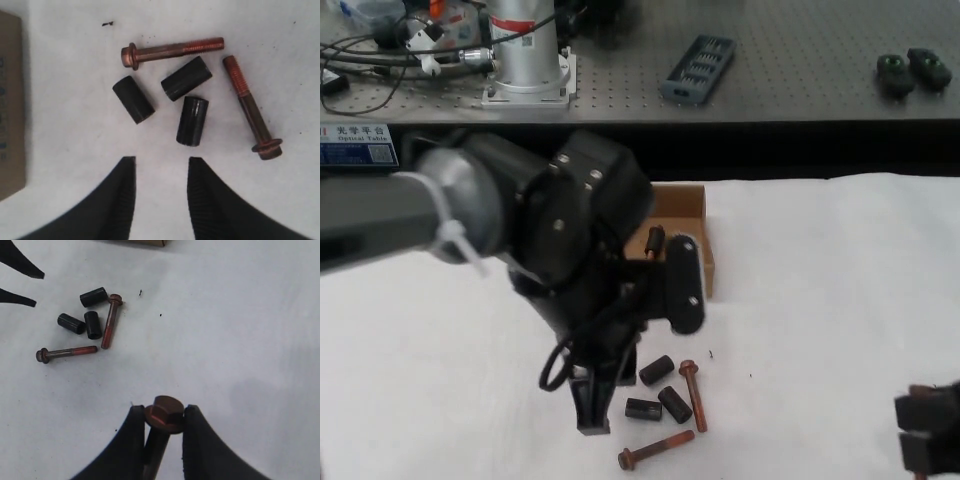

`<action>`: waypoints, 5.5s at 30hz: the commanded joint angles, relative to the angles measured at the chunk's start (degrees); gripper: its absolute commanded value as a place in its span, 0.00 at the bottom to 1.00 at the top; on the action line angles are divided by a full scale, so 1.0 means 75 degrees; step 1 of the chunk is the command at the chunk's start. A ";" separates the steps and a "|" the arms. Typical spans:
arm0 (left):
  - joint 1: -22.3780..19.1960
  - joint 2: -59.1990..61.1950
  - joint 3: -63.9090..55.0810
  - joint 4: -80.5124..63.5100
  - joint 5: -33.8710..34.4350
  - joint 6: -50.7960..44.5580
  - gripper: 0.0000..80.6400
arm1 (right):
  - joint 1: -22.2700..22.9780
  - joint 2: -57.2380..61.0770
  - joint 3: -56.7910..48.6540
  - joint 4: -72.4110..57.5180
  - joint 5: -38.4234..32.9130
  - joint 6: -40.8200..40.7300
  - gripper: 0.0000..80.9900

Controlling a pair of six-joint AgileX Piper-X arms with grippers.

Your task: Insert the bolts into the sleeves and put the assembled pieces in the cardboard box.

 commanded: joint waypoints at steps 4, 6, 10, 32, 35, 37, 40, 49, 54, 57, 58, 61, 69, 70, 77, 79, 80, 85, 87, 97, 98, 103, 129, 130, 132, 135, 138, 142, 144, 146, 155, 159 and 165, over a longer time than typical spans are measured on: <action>-0.0316 0.0705 -0.0288 0.0543 -0.0647 0.0545 0.32 | -0.0029 -0.1056 0.0492 0.0164 -0.0001 0.0373 0.04; -0.0409 0.0909 -0.0426 0.0656 -0.0716 0.0565 0.32 | -0.0029 -0.1326 0.0623 0.0164 -0.0021 0.0390 0.04; -0.0590 0.1205 -0.0733 0.0696 -0.0955 0.0639 0.32 | -0.0029 -0.1740 0.0822 0.0285 -0.0052 0.0389 0.04; -0.0647 0.1609 -0.1218 0.1587 -0.0967 0.0263 0.32 | -0.0029 -0.1913 0.0824 0.0617 -0.0051 0.0389 0.04; -0.0647 0.1609 -0.1218 0.1554 -0.0941 0.0263 0.32 | -0.0029 -0.1913 0.0824 0.0617 -0.0051 0.0389 0.04; -0.0647 0.1609 -0.1218 0.1554 -0.0895 0.0263 0.32 | -0.0029 -0.1913 0.0824 0.0617 -0.0051 0.0389 0.04; -0.0647 0.1609 -0.1218 0.1554 -0.0758 0.0263 0.32 | -0.0029 -0.1913 0.0824 0.0617 -0.0051 0.0389 0.04; -0.0657 0.1824 -0.1218 0.1491 -0.0546 -0.0155 0.32 | -0.0029 -0.1913 0.0824 0.0617 -0.0051 0.0389 0.04; -0.0657 0.1861 -0.1218 0.1491 -0.0546 -0.0466 0.32 | -0.0029 -0.1913 0.0824 0.0617 -0.0051 0.0389 0.04; -0.0657 0.1861 -0.1218 0.1491 -0.0546 -0.0495 0.32 | -0.0029 -0.1913 0.0824 0.0617 -0.0051 0.0389 0.04; -0.0657 0.1861 -0.1218 0.1491 -0.0546 -0.0509 0.32 | -0.0029 -0.1913 0.0824 0.0617 -0.0051 0.0389 0.04; -0.0657 0.1861 -0.1218 0.1491 -0.0333 -0.0741 0.32 | -0.0029 -0.1913 0.0824 0.0617 -0.0051 0.0389 0.04; -0.0657 0.1647 -0.1218 0.1320 -0.0090 -0.2298 0.12 | -0.0029 -0.1913 0.0736 0.0622 -0.0051 0.0303 0.04; -0.0657 0.1536 -0.1218 0.1202 -0.0090 -0.2549 0.10 | -0.0029 -0.1913 0.0700 0.0622 -0.0051 0.0303 0.04; -0.0497 0.0529 -0.1218 0.0305 -0.0059 -0.4965 0.09 | -0.0029 -0.1913 0.0151 0.0598 -0.0051 0.0212 0.04; -0.0370 0.0226 -0.1177 0.0231 0.0099 -0.5634 0.09 | -0.0029 -0.1913 0.0035 0.0501 -0.0051 0.0091 0.04; -0.0311 0.0057 -0.1097 0.0116 0.0230 -0.5920 0.09 | -0.0029 -0.1913 -0.0014 0.0378 -0.0051 0.0018 0.04; -0.0207 -0.0943 -0.0223 -0.0738 0.0485 -0.6652 0.09 | -0.0029 -0.1913 -0.0075 -0.0983 -0.0354 -0.0424 0.04; -0.0207 -0.1441 0.0342 -0.1178 0.0701 -0.6880 0.09 | -0.0029 -0.1913 -0.0075 -0.1718 -0.0641 -0.0599 0.04; -0.0227 -0.4336 0.3812 -0.4969 0.2238 -0.7978 0.09 | -0.0029 -0.0923 -0.0075 -0.4221 -0.2861 -0.0706 0.04; -0.0227 -0.4656 0.4168 -0.5446 0.2467 -0.8046 0.09 | -0.0029 -0.0793 -0.0075 -0.4498 -0.3082 -0.0706 0.04; -0.0251 -0.6117 0.5632 -0.7523 0.2942 -0.8307 0.09 | -0.0008 0.0062 -0.0075 -0.6585 -0.4612 -0.0688 0.04; -0.0264 -0.7829 0.7165 -0.8347 0.3902 -0.8313 0.09 | 0.1683 0.2926 -0.0468 -0.9329 -0.6006 0.0221 0.04; -0.0264 -0.7829 0.7165 -0.8347 0.3902 -0.8313 0.09 | 0.1683 0.2978 -0.0506 -0.9329 -0.6006 0.0197 0.04; -0.0264 -0.7829 0.7165 -0.8347 0.3902 -0.8313 0.09 | 0.1683 0.3036 -0.0563 -0.9329 -0.5992 0.0149 0.04; -0.0264 -0.7829 0.7165 -0.8347 0.3902 -0.8313 0.09 | 0.1683 0.3144 -0.0614 -0.9317 -0.5969 0.0118 0.04; -0.0264 -0.7829 0.7165 -0.8345 0.3937 -0.8313 0.09 | 0.1683 0.3243 -0.0609 -0.9317 -0.5825 -0.0123 0.04; -0.0264 -0.7829 0.7165 -0.8345 0.4061 -0.8313 0.09 | 0.1683 0.3399 -0.0609 -0.9317 -0.5826 -0.0182 0.04; -0.0264 -0.7829 0.7165 -0.8345 0.4061 -0.8313 0.09 | 0.1683 0.3451 -0.0609 -0.9317 -0.5826 -0.0185 0.04; -0.0264 -0.7829 0.7165 -0.8345 0.4061 -0.8313 0.09 | 0.1683 0.3479 -0.0609 -0.9317 -0.5826 -0.0205 0.04; -0.0264 -0.7829 0.7165 -0.8404 0.4059 -0.8313 0.09 | 0.1323 0.3475 -0.0609 -0.9214 -0.5848 -0.0415 0.04; -0.0264 -0.7829 0.7165 -0.8404 0.4059 -0.8313 0.09 | 0.1211 0.3459 -0.0609 -0.9214 -0.6063 -0.0294 0.04; -0.0264 -0.7829 0.7165 -0.8403 0.4012 -0.8286 0.09 | 0.1237 0.3459 -0.0609 -0.9147 -0.6063 -0.0295 0.04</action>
